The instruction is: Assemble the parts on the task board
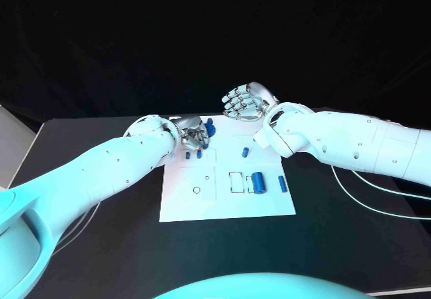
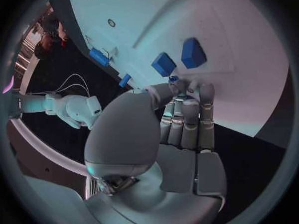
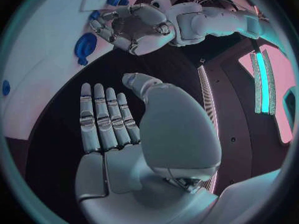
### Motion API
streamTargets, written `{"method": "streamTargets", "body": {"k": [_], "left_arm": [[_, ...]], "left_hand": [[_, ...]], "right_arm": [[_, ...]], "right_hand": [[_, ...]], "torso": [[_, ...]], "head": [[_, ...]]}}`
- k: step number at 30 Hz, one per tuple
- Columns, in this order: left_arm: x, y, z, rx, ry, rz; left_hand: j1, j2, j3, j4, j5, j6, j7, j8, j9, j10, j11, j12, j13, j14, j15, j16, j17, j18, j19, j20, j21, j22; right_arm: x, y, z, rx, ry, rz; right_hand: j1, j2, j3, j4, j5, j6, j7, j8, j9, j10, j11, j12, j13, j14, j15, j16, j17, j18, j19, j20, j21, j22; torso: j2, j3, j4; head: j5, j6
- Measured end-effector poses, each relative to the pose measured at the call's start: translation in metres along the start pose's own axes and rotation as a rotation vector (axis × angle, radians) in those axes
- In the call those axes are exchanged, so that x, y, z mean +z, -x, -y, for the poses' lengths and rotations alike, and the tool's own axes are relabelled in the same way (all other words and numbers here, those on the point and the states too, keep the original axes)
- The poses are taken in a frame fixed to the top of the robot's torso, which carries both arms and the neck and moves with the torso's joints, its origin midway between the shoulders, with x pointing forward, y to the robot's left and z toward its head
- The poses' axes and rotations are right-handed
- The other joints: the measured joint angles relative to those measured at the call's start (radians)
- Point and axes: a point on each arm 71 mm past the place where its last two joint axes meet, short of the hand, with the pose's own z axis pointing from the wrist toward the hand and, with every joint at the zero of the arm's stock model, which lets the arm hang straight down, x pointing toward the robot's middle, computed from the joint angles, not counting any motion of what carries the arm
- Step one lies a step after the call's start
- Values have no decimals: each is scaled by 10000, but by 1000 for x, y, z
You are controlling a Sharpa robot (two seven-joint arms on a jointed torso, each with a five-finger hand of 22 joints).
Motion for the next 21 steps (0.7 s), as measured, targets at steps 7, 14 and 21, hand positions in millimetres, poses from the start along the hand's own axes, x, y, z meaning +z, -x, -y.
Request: {"method": "streamTargets", "body": {"k": [7,14,21], "left_arm": [[-1,-1,0,-33,-111,160],[-2,-2,1,-115,-185,193],[-3,-2,0,-314,-175,210]], "left_hand": [[39,39,281,-226,0,36,35,-50,-32,55,19,-499,-185,-1,1,-43,-124,-2,-94,24,258,163],[-319,-118,168,-58,0,-120,190,-202,-91,-99,171,-914,-297,-207,136,-127,-461,-1,-280,210,283,171],[-1338,-389,-665,780,0,-362,282,-340,-103,-148,218,-1097,-333,-309,238,-75,-533,-1,-281,405,-534,-419]], "right_arm": [[0,0,0,-2,-7,7],[0,1,1,1,-15,13],[0,1,1,2,-24,17]], "right_hand": [[0,0,28,28,0,30,-29,0,0,36,36,0,0,0,0,0,0,0,0,0,0,0],[0,0,28,28,0,30,-30,0,0,36,36,0,0,0,0,0,1,1,0,0,0,0],[1,0,28,27,0,30,-30,0,1,36,36,0,0,0,0,0,1,0,0,0,0,0]], "torso": [[-6,-7,9],[-7,-12,12],[-12,-12,12]], "head": [[-4,17],[-11,21],[8,37]]}}
